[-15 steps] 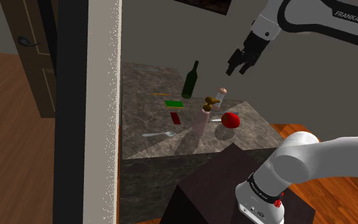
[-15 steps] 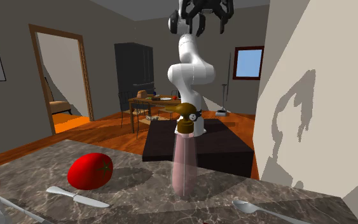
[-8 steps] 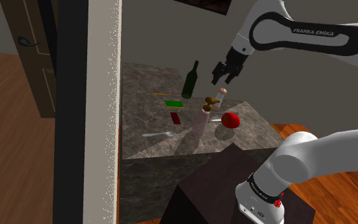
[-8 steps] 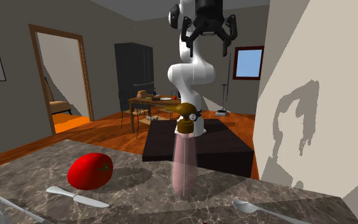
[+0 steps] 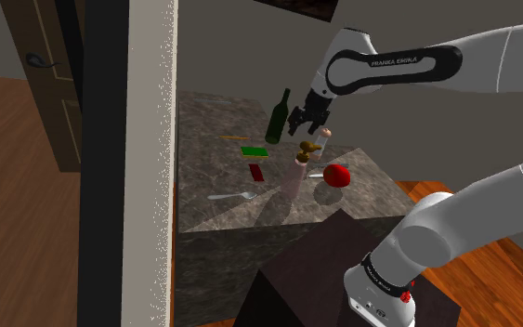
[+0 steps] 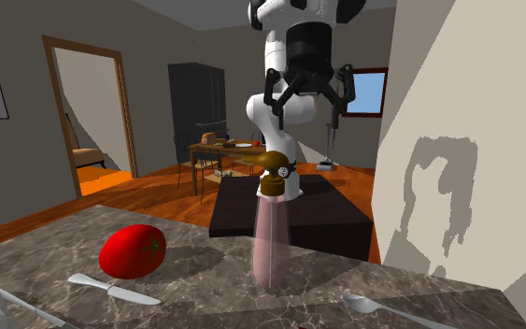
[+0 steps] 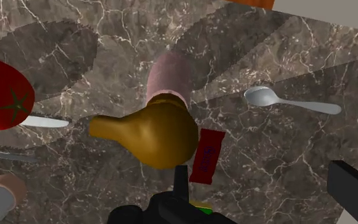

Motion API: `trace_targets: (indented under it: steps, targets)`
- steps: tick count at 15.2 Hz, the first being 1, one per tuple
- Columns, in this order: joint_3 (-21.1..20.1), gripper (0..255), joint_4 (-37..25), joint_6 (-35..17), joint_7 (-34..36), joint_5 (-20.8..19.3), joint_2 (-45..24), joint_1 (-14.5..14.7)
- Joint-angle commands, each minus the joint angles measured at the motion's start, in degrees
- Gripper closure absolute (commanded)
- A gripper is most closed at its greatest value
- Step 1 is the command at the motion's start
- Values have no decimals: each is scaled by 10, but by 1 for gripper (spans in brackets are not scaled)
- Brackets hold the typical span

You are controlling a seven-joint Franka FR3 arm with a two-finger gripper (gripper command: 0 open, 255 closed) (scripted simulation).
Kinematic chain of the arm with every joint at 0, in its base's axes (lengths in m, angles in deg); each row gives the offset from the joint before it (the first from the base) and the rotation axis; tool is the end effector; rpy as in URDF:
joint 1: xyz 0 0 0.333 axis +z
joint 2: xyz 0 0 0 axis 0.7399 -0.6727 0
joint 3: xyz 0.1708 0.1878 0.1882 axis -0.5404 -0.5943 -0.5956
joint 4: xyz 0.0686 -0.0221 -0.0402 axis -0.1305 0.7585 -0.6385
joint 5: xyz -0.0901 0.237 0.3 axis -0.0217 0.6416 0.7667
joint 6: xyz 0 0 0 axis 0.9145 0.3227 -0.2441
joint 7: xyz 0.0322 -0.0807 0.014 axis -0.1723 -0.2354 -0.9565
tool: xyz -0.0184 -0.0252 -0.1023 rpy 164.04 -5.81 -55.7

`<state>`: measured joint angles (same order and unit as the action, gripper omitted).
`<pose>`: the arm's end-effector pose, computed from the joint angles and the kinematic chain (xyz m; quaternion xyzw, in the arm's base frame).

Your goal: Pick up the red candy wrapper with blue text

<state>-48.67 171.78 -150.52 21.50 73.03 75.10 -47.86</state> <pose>0.4400 -0.0335 0.4671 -0.9927 0.1064 -0.0551 0.0102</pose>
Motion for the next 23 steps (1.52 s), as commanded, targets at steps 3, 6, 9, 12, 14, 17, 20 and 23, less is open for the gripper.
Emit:
trace_targets:
  steps: [3,6,9,12,14,17,20,23]
  targets:
    - [6,0,-13,-64,3,11,-86,0]
    - [10,0,-31,-103,2,23,-150,0]
    - [13,0,-56,-138,-1,37,-216,0]
    - [13,0,-86,-166,-5,54,-283,-2]
    - [12,0,-110,-183,-8,66,-328,-5]
    - [9,0,-150,-202,-12,83,-395,-10]
    - [5,0,-196,-215,-15,97,-463,-17]
    - [-1,0,-248,-223,-15,109,-530,-25]
